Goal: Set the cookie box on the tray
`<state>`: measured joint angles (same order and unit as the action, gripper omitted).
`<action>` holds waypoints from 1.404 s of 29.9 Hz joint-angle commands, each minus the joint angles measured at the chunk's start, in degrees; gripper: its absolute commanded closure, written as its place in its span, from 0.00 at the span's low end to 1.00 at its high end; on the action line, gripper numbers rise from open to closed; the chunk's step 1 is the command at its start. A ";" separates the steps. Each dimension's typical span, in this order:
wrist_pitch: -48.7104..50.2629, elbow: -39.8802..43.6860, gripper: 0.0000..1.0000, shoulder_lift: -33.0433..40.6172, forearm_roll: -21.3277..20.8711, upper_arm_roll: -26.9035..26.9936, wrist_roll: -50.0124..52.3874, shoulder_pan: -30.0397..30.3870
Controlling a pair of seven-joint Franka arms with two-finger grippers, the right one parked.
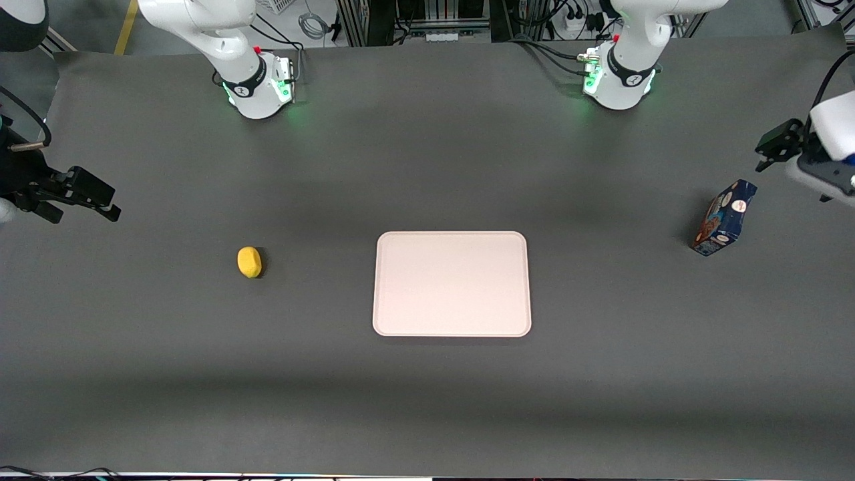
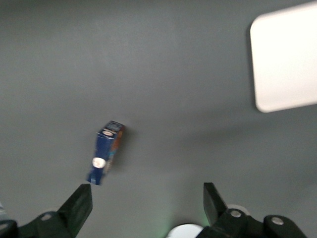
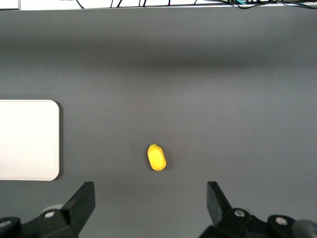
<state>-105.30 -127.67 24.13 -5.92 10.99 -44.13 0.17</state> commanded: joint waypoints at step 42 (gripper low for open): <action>-39.01 -19.02 0.00 -13.84 -4.89 9.84 -4.21 0.54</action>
<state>-142.69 -146.57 11.97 -10.24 20.75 -47.65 0.55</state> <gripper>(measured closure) 0.000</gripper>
